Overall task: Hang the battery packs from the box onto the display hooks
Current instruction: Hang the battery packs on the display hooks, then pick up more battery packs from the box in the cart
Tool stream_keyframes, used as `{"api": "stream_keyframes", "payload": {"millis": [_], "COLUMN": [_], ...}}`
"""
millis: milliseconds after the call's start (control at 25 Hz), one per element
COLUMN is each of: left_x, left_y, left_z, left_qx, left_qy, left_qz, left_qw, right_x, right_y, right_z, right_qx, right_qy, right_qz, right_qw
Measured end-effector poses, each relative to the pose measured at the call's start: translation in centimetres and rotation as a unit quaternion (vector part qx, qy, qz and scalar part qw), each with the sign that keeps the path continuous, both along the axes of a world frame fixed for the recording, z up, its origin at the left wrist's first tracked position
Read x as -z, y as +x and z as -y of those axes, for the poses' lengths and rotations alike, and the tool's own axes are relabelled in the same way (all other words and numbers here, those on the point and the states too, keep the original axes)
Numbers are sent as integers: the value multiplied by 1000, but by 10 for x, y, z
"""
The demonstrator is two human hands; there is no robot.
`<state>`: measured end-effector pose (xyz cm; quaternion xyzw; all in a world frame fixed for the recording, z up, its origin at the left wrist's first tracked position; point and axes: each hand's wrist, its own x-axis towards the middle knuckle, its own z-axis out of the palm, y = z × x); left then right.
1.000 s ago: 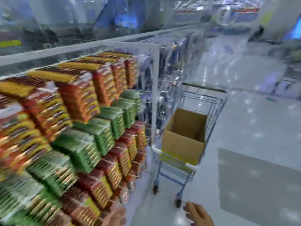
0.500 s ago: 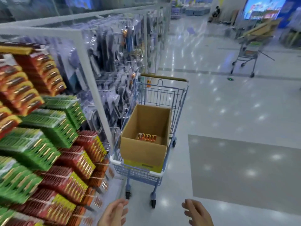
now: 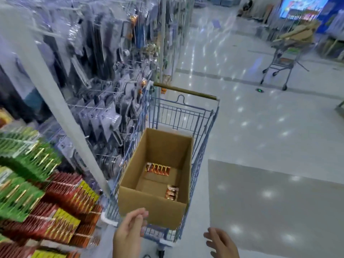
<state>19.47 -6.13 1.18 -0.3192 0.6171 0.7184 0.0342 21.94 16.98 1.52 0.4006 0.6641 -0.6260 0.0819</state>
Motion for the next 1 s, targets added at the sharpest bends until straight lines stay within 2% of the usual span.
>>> {"api": "stream_keyframes", "payload": {"millis": [160,400,680,800,1000], "left_x": [10,25,69,107,236], "left_y": [-68,-126,-184,-228,-297], "left_z": [3,-1,-40,-69,-106], "left_qx": [10,-20,-137,-143,-31], "left_qy": [-23,-39,-73,-104,-130], "left_qz": [14,52,134,171,347], "left_qw": [1000,998,979,969,928], "right_x": [1,10,43,71,117], "right_y": [-70,-159,-299,-369,-453], "right_z": [5,10,-2,-14,-16], "right_qx": [-23,-108,-279,-365,-417], "right_qy": [19,27,-11,23,57], "right_qz": [19,44,83,72,51], "right_qw": [999,993,957,928,906]}}
